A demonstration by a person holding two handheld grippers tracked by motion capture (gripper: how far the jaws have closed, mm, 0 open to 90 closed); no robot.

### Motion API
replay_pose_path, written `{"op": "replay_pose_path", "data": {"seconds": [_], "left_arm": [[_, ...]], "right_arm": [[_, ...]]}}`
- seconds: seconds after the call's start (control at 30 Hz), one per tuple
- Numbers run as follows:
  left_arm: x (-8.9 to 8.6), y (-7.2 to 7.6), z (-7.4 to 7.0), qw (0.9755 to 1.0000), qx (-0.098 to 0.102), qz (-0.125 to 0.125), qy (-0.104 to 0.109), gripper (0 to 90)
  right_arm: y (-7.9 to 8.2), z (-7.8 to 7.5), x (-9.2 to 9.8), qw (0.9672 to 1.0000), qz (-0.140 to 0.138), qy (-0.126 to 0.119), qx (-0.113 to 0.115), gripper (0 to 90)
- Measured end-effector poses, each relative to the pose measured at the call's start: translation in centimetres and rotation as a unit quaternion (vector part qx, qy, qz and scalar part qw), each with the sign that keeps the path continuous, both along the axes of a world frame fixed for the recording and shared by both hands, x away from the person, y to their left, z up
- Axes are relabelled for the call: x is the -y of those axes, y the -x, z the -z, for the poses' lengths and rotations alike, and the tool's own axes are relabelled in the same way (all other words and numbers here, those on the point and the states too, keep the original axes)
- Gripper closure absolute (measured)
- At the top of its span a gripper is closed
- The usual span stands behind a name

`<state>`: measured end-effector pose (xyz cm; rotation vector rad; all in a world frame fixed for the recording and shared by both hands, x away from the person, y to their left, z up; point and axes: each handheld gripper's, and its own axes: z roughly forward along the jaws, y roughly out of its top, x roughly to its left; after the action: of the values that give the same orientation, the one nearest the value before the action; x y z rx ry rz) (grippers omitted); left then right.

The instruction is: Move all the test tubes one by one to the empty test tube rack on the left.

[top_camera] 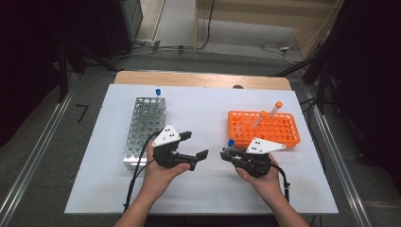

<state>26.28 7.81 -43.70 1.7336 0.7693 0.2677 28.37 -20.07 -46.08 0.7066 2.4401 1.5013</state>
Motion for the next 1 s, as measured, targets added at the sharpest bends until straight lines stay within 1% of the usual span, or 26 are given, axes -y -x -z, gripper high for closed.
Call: {"op": "replay_pose_path", "data": {"seconds": [0.13, 0.2, 0.27, 0.33, 0.4, 0.53, 0.83, 0.93, 1.0], "left_arm": [[0.7, 0.2, 0.0, 0.9997, 0.001, 0.023, 0.006, 22.6], [1.0, 0.4, 0.0, 0.9992, 0.002, 0.038, 0.012, 32.1], [1.3, 0.5, 0.0, 0.9986, 0.003, 0.052, 0.010, 38.2], [1.7, 0.6, -0.1, 0.9983, 0.006, 0.058, 0.007, 41.9], [2.0, 0.7, -0.1, 0.9981, 0.013, 0.061, 0.002, 46.5], [2.5, 0.9, 0.0, 0.9975, 0.019, 0.067, -0.010, 54.7], [3.0, 1.3, 0.1, 0.9962, 0.033, 0.078, -0.019, 71.4], [3.0, 1.3, 0.1, 0.9960, 0.035, 0.080, -0.019, 73.7], [3.0, 1.3, 0.1, 0.9961, 0.038, 0.076, -0.020, 74.7]], "right_arm": [[0.3, 0.1, -0.8, 0.9999, -0.013, 0.006, -0.001, 75.3], [0.5, 0.2, -1.2, 0.9998, -0.019, 0.007, -0.002, 75.3], [0.6, 0.2, -1.6, 0.9997, -0.025, 0.009, -0.002, 75.3], [0.8, 0.2, -1.9, 0.9995, -0.029, 0.011, -0.003, 75.3], [0.9, 0.2, -2.2, 0.9993, -0.035, 0.012, -0.003, 75.3], [1.3, 0.1, -2.8, 0.9987, -0.048, 0.015, -0.004, 75.3], [1.7, 0.1, -3.5, 0.9974, -0.070, 0.018, -0.006, 75.3], [1.7, 0.1, -3.6, 0.9972, -0.072, 0.018, -0.008, 75.3], [1.7, 0.1, -3.5, 0.9971, -0.073, 0.017, -0.009, 75.3]]}}
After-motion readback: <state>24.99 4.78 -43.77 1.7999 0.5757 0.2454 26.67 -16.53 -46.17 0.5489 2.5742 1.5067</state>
